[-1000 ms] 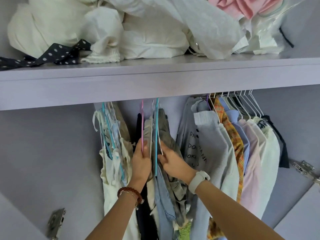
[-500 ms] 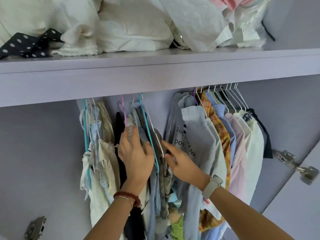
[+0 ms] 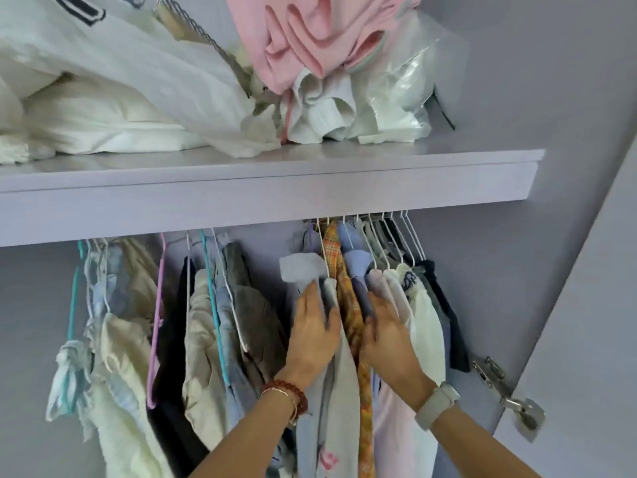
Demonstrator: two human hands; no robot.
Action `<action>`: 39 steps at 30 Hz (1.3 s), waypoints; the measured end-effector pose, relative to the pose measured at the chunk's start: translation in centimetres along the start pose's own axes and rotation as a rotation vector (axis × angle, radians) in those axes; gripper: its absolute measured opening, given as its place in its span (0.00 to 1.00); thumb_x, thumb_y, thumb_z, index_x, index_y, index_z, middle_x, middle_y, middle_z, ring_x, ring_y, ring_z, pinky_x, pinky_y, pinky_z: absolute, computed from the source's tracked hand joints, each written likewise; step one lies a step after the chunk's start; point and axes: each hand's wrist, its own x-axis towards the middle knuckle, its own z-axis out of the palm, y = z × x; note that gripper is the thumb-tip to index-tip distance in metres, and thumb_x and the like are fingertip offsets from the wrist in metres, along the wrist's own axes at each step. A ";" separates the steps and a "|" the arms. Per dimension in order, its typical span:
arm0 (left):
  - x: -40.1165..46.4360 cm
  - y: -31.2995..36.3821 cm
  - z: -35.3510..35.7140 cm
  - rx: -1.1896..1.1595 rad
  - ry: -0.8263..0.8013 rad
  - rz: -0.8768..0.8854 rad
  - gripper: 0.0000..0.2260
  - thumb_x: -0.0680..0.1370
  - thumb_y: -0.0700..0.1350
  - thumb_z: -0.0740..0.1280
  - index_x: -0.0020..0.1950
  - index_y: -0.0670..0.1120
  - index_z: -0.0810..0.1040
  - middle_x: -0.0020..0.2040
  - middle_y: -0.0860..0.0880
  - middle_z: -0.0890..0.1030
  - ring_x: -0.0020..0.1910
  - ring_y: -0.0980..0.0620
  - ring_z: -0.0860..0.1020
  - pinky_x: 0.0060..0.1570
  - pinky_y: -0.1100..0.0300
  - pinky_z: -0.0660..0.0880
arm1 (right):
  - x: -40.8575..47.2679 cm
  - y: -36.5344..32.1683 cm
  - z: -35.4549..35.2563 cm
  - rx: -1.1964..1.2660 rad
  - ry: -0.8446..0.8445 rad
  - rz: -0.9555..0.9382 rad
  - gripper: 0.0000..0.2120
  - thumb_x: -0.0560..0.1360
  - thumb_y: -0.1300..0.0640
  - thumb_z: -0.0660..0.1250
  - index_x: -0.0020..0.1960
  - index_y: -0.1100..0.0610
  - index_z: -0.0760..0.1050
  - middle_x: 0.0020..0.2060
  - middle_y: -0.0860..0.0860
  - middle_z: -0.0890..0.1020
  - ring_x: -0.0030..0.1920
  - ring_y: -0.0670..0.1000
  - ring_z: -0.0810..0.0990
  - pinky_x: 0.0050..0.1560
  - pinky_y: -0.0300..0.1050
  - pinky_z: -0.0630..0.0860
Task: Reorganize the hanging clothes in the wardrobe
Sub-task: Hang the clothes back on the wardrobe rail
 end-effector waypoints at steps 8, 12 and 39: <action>0.1 -1.3 0.3 -0.043 -0.030 -0.135 0.24 0.81 0.44 0.54 0.76 0.45 0.49 0.73 0.43 0.62 0.69 0.45 0.66 0.62 0.65 0.61 | 0.4 1.2 0.5 -0.083 -0.094 0.113 0.22 0.79 0.62 0.53 0.72 0.61 0.57 0.65 0.57 0.71 0.66 0.56 0.68 0.67 0.46 0.65; 0.6 -1.4 0.0 -0.144 -0.045 -0.182 0.24 0.81 0.43 0.55 0.76 0.45 0.51 0.73 0.45 0.62 0.70 0.48 0.63 0.59 0.72 0.56 | 0.6 -0.2 0.6 -0.281 -0.114 0.017 0.19 0.78 0.61 0.52 0.69 0.61 0.64 0.58 0.57 0.75 0.61 0.57 0.72 0.64 0.46 0.66; 0.8 -1.1 0.4 -0.354 -0.049 -0.253 0.21 0.82 0.43 0.51 0.76 0.47 0.52 0.73 0.45 0.62 0.70 0.49 0.63 0.69 0.59 0.57 | 0.9 0.7 1.1 0.004 -0.133 0.201 0.24 0.80 0.57 0.52 0.74 0.58 0.50 0.38 0.59 0.78 0.36 0.54 0.76 0.44 0.48 0.73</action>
